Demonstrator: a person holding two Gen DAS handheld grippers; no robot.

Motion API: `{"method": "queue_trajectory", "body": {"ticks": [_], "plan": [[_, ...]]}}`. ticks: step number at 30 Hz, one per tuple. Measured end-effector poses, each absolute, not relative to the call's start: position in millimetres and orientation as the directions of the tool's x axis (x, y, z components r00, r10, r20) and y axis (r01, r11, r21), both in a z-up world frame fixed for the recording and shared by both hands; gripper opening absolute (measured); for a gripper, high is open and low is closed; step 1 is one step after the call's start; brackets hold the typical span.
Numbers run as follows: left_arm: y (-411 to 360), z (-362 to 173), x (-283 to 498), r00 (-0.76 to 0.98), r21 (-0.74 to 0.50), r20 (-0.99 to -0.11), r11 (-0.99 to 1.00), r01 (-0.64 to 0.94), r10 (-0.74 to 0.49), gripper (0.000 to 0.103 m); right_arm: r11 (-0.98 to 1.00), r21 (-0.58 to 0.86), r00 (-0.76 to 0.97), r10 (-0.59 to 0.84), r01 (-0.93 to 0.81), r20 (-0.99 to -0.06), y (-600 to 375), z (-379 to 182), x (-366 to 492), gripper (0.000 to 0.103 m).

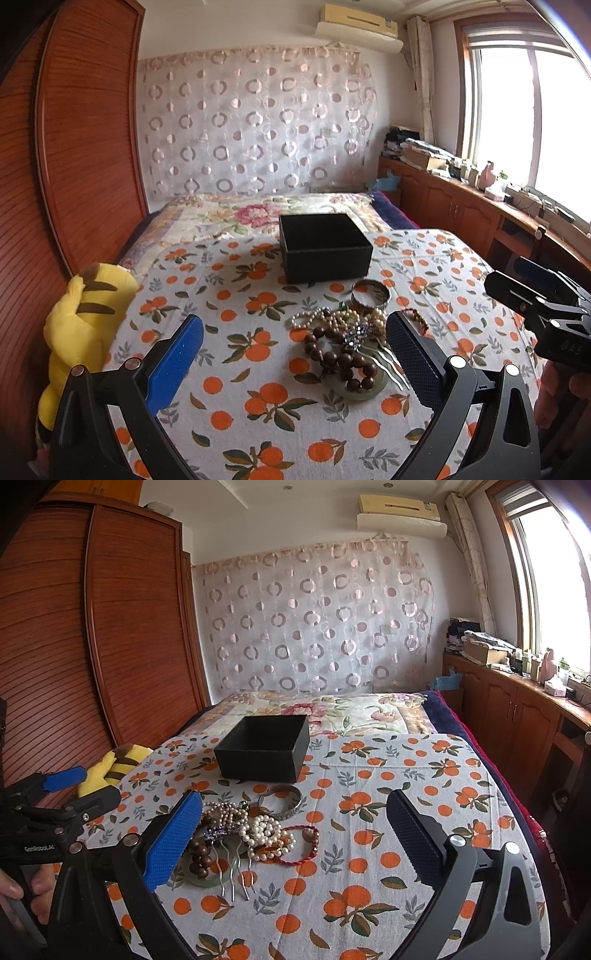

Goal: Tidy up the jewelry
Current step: 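Move the left tool to the dark bead bracelet while the right tool approaches the silver bangle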

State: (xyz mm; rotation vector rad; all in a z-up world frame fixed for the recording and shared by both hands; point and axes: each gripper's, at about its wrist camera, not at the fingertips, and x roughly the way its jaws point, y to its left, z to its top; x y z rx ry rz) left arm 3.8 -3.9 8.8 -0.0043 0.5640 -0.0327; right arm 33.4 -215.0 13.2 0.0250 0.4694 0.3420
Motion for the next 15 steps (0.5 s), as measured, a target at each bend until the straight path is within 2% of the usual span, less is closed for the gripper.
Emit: {"method": "queue_trajectory", "body": {"ticks": [9,13,14,15], "plan": [[2,-24,29,0.791,-0.051,-0.605,0.996,0.078,-0.093,0.095,0.935,0.093,0.812,0.344,-0.342,-0.472,-216,-14,40,0.1],[6,-36,37,0.765,-0.078,-0.632,0.992,0.101,-0.128,0.095,0.93,0.09,0.797,0.354,-0.358,-0.489,-215,-21,42,0.096],[6,-39,41,0.757,-0.085,-0.639,0.991,0.107,-0.136,0.093,0.928,0.092,0.794,0.357,-0.361,-0.492,-216,-23,43,0.095],[7,-41,43,0.749,-0.089,-0.647,0.99,0.111,-0.142,0.086,0.927,0.092,0.79,0.36,-0.364,-0.496,-216,-25,44,0.095]]}}
